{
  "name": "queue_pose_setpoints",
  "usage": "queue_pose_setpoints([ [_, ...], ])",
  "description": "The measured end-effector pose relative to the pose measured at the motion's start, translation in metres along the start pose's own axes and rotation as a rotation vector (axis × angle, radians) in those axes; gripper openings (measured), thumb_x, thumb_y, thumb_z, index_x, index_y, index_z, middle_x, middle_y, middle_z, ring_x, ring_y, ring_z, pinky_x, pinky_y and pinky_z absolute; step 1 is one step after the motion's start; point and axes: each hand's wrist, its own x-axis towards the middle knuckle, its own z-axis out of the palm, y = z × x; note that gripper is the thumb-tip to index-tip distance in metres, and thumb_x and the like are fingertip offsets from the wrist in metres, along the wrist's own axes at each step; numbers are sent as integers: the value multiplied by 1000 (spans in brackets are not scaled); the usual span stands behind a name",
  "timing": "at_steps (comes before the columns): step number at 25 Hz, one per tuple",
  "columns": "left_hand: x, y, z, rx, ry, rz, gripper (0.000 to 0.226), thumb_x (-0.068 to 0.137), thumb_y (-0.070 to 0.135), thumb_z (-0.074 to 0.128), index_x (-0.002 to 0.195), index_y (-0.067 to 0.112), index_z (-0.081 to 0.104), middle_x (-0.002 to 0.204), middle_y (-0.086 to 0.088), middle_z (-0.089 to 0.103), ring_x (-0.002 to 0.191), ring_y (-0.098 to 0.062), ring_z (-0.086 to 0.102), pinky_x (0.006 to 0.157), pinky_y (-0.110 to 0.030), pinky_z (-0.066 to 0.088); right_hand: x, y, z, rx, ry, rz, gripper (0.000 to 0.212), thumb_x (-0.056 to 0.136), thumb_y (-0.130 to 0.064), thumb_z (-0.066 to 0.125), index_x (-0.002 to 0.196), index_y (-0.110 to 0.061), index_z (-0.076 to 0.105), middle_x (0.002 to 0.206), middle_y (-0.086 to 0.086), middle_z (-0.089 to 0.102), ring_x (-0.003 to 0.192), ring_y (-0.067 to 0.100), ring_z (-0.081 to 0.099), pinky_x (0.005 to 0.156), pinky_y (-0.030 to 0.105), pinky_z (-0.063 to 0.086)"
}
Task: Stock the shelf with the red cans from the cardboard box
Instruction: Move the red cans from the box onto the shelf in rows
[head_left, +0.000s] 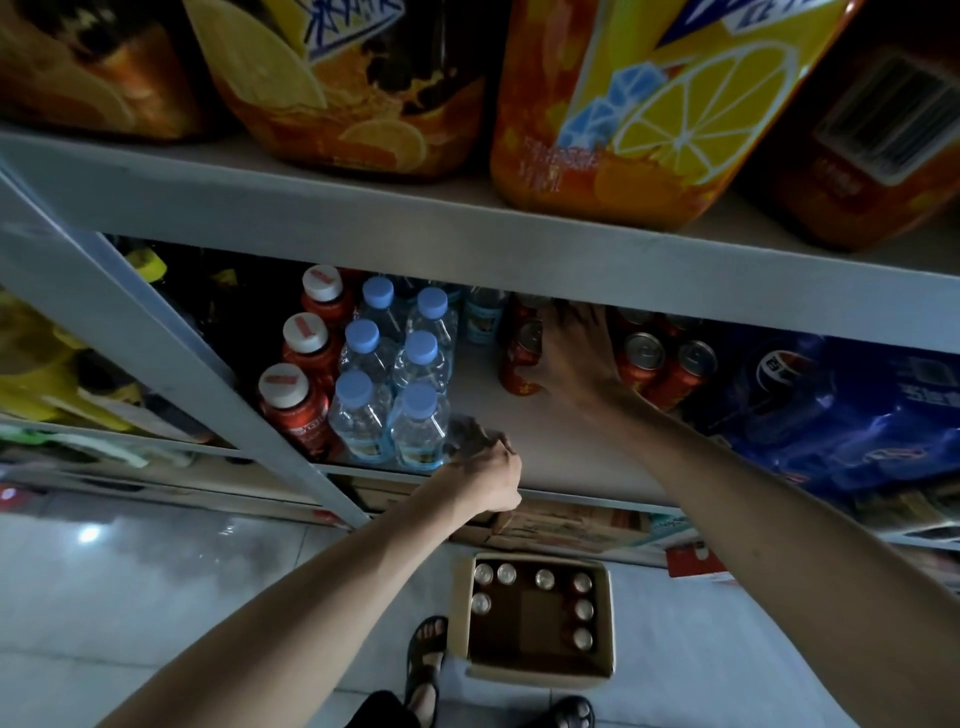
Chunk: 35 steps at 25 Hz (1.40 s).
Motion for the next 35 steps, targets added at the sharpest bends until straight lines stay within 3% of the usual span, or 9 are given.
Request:
queue_pose_setpoints([
  [13,-3,5,3,-32,-93,24,67,96,19,50,149,-10,19,149,-44,8,137,-60,16,114,-62,14,-11,-7,6,-40,-13,55,93,69,-40,83,144,-7,40,146,17,47,139,35,35,117,47,21],
  [17,4,6,16,-47,-117,-94,86,93,31,55,151,-4,3,152,-42,-5,140,-58,7,115,-59,17,-65,2,-10,174,217,50,69,75,-15,74,139,-5,48,134,22,49,117,39,47,103,48,37],
  [20,-1,15,35,-45,215,-6,68,90,32,55,146,4,28,153,-28,18,138,-46,28,112,-47,33,-149,25,-11,248,334,65,47,79,-11,68,124,-6,57,115,14,57,101,31,52,88,42,45],
  [22,-8,25,46,-42,501,240,46,88,22,52,132,10,48,137,-14,47,121,-30,49,98,-38,45,-214,42,-2,340,306,163,33,84,-13,63,117,-8,61,102,6,63,85,19,58,75,35,52],
  [24,-16,41,54,-124,616,439,31,85,17,55,115,16,60,115,-4,63,101,-23,60,80,-35,52,-274,54,16,418,236,319,26,85,-19,57,110,-14,64,91,0,67,70,14,60,58,30,52],
  [26,-22,62,67,-183,496,496,21,86,21,57,106,21,64,100,2,69,87,-21,66,65,-30,51,-326,63,44,455,79,496,21,83,-16,63,103,-19,67,86,1,70,69,24,66,56,29,50],
  [28,-16,88,99,-227,225,458,20,87,24,60,106,21,67,90,4,69,84,-20,66,62,-25,44,-369,71,81,506,-86,616,20,82,-15,68,101,-22,68,86,4,72,75,31,68,58,29,44],
  [32,19,108,169,-391,-335,272,14,90,17,65,103,11,67,96,-12,70,71,-17,64,59,-24,48,-413,76,156,567,-359,661,10,87,-22,62,94,-23,69,82,3,67,77,29,66,58,26,38],
  [35,66,113,239,-449,-478,117,7,92,14,60,98,15,60,95,-12,67,60,-12,62,50,-22,48,-433,80,235,597,-525,693,6,88,-23,57,83,-25,58,81,-1,59,70,24,56,58,26,37],
])
